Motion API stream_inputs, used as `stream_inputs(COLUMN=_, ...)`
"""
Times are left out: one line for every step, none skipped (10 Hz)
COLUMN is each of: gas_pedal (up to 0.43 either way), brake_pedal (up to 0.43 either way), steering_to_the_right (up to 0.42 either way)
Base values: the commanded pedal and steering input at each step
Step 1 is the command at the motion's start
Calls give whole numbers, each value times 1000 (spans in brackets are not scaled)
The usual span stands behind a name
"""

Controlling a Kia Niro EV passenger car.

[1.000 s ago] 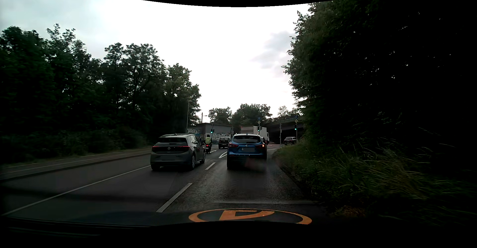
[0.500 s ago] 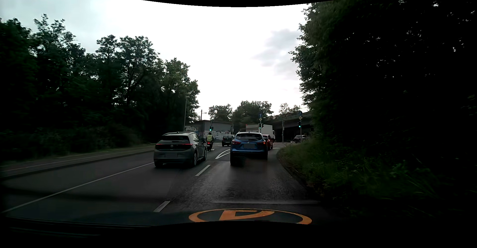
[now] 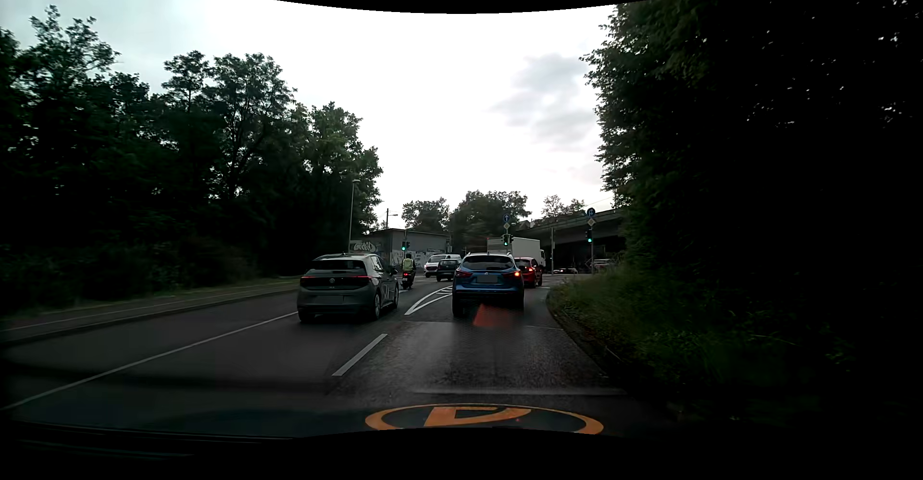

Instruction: Follow the waypoints while adhering to traffic rules and regulations

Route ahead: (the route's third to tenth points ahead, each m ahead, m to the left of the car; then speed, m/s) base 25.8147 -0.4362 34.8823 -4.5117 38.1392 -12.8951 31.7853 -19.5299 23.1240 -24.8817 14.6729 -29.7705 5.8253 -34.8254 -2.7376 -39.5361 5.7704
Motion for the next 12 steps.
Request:
stream_inputs(gas_pedal=339, brake_pedal=0, steering_to_the_right=3)
stream_inputs(gas_pedal=339, brake_pedal=0, steering_to_the_right=4)
stream_inputs(gas_pedal=311, brake_pedal=0, steering_to_the_right=4)
stream_inputs(gas_pedal=299, brake_pedal=0, steering_to_the_right=4)
stream_inputs(gas_pedal=280, brake_pedal=0, steering_to_the_right=5)
stream_inputs(gas_pedal=240, brake_pedal=0, steering_to_the_right=5)
stream_inputs(gas_pedal=220, brake_pedal=0, steering_to_the_right=5)
stream_inputs(gas_pedal=197, brake_pedal=0, steering_to_the_right=4)
stream_inputs(gas_pedal=169, brake_pedal=0, steering_to_the_right=2)
stream_inputs(gas_pedal=169, brake_pedal=0, steering_to_the_right=1)
stream_inputs(gas_pedal=157, brake_pedal=0, steering_to_the_right=0)
stream_inputs(gas_pedal=157, brake_pedal=0, steering_to_the_right=1)
